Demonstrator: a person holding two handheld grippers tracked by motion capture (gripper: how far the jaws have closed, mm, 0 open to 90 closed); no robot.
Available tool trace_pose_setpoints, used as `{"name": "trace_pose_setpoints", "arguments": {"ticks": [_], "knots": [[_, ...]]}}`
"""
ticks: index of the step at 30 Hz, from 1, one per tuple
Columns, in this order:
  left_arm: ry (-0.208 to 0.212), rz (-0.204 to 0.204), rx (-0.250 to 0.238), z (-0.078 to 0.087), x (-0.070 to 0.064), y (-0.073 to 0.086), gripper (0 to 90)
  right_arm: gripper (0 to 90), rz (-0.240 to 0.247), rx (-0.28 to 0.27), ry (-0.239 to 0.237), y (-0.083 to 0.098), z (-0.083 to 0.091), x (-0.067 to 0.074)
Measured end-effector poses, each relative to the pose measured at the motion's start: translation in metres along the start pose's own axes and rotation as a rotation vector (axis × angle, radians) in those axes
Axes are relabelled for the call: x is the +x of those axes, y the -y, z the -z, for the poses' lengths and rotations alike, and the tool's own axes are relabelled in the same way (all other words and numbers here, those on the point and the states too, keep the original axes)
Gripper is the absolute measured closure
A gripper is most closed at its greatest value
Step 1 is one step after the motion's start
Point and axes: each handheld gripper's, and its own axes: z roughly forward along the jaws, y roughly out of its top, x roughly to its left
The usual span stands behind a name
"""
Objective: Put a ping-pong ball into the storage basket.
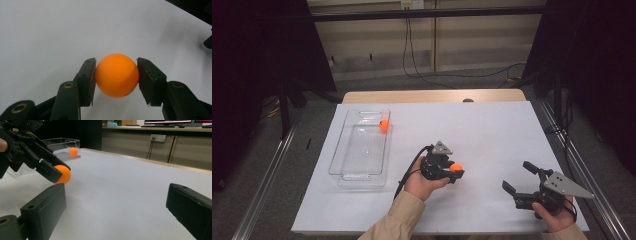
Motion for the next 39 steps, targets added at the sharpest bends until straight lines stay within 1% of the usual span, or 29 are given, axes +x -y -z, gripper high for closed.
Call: {"name": "trace_pose_setpoints", "arguments": {"ticks": [3, 5, 6, 7, 8, 9, 13, 14, 19, 22, 25, 26, 27, 28, 29, 30, 33, 36, 39], "knots": [[-0.002, -0.002, 0.013, 0.002, 0.001, 0.000, 51.1, 2.8, 0.000, 0.002, -0.002, 0.000, 0.000, 0.000], [-0.005, -0.003, 0.011, 0.002, 0.001, 0.000, 51.1, 2.8, -0.002, 0.002, -0.002, 0.000, 0.000, 0.000], [-0.013, 0.000, 0.006, 0.002, 0.001, 0.000, 51.1, 2.8, -0.003, 0.002, -0.002, 0.000, 0.000, 0.000], [-0.018, -0.001, 0.013, 0.003, 0.001, -0.001, 51.1, 2.8, -0.002, 0.002, -0.002, 0.000, 0.000, 0.000], [-0.004, 0.000, 0.005, 0.003, 0.002, -0.001, 51.1, 2.8, -0.003, 0.003, -0.003, 0.000, 0.000, 0.000], [-0.013, 0.002, 0.008, 0.004, 0.002, -0.001, 51.1, 2.8, -0.006, 0.001, 0.001, 0.000, 0.000, 0.000], [-0.016, 0.004, 0.006, 0.006, 0.004, -0.001, 51.1, 2.8, -0.006, 0.001, 0.000, 0.000, 0.000, 0.000], [-0.009, 0.000, 0.006, 0.007, 0.004, -0.001, 51.1, 2.8, -0.007, 0.000, 0.002, 0.000, 0.000, 0.000], [-0.016, 0.004, 0.007, 0.008, 0.005, 0.000, 51.1, 2.8, 0.002, -0.001, 0.000, 0.000, 0.000, 0.000], [-0.016, 0.005, 0.010, 0.009, 0.005, 0.000, 51.1, 2.8, -0.001, -0.003, 0.000, 0.000, 0.000, 0.000], [-0.027, 0.006, 0.014, 0.011, 0.006, 0.000, 51.1, 2.8, -0.005, -0.004, 0.002, 0.000, 0.000, 0.000], [-0.017, 0.008, 0.006, 0.011, 0.007, 0.000, 51.1, 2.8, -0.003, -0.003, 0.000, 0.000, 0.000, 0.000], [-0.024, 0.003, 0.020, 0.012, 0.007, 0.000, 51.1, 2.8, -0.008, -0.005, 0.004, 0.000, 0.000, 0.000], [-0.019, 0.010, 0.004, 0.011, 0.007, 0.000, 51.1, 2.8, -0.007, -0.004, 0.002, 0.000, 0.000, 0.000], [-0.024, 0.003, 0.014, 0.012, 0.008, 0.000, 51.1, 2.8, -0.010, -0.006, 0.006, 0.000, 0.000, 0.000], [-0.021, 0.010, 0.010, 0.013, 0.007, 0.000, 51.1, 2.8, -0.006, -0.003, 0.002, 0.000, 0.000, 0.000], [-0.014, 0.004, 0.010, 0.014, 0.009, 0.000, 51.1, 2.8, -0.006, -0.003, 0.001, 0.000, 0.000, 0.000], [-0.027, 0.004, 0.016, 0.016, 0.009, -0.001, 51.1, 2.8, -0.002, -0.004, 0.000, 0.000, 0.000, 0.000], [-0.023, 0.006, 0.020, 0.017, 0.010, -0.001, 51.1, 2.8, -0.006, -0.003, 0.000, 0.000, 0.000, 0.000]]}}
